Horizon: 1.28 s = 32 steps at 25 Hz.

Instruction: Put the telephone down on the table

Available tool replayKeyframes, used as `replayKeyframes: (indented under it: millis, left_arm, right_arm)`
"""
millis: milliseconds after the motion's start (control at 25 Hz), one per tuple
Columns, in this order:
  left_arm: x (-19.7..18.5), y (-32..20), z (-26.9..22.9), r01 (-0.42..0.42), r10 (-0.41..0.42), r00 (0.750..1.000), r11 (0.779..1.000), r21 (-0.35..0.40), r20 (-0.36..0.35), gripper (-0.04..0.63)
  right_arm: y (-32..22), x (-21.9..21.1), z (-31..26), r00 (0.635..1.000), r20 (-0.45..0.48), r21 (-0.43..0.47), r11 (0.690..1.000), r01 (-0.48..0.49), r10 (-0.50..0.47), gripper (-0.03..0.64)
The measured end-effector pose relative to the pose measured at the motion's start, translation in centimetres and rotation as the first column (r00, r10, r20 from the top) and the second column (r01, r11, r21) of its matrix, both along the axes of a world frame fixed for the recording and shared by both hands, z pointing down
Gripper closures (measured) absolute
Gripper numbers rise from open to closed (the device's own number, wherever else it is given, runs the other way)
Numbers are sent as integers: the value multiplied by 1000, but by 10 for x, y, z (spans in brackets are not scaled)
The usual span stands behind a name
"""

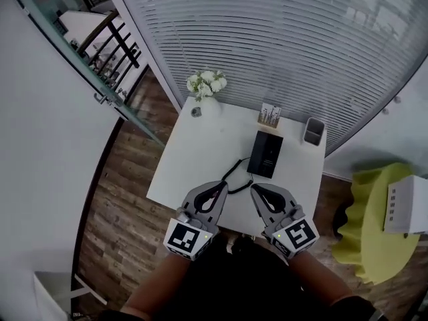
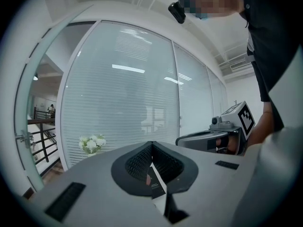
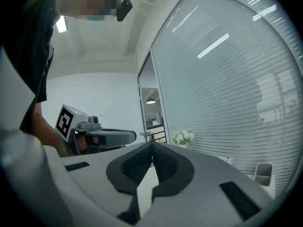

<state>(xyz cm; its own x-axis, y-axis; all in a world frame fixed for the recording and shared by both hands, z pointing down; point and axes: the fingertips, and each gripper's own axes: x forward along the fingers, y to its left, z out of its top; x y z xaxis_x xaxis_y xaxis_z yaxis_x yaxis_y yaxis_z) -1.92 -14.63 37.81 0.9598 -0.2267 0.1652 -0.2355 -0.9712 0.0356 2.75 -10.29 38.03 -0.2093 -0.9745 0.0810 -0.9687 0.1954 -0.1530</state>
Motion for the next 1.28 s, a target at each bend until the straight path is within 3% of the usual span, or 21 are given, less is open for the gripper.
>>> replayKeyframes:
  millis: [200, 320, 520, 760, 960, 1160, 1280]
  left_arm:
    - [33, -19, 16, -119, 119, 992, 993, -6, 38, 588]
    - [50, -29, 29, -208, 209, 976, 978, -22, 55, 589]
    - [75, -49, 49, -325, 329, 942, 944, -58, 63, 588]
    - [95, -66, 85, -418, 431, 900, 896, -151, 62, 589]
    - [114, -80, 119, -459, 486, 870, 859, -227, 80, 588]
    - [131, -96, 155, -449, 499, 862, 835, -317, 92, 588]
    - [137, -103, 177, -427, 500, 863, 797, -427, 70, 588]
  right_arm:
    - [-12, 29, 12, 995, 0, -41, 994, -103, 103, 595]
    - [-19, 45, 19, 981, -6, -67, 978, -196, 196, 595]
    - [-34, 69, 32, 943, -18, -107, 937, -333, 333, 595]
    - [-46, 93, 55, 883, -48, -154, 870, -469, 467, 595]
    - [-57, 106, 71, 858, -61, -180, 840, -512, 510, 595]
    - [-69, 111, 95, 855, -76, -210, 830, -517, 513, 595]
    - [-77, 110, 107, 863, -88, -233, 832, -504, 498, 595]
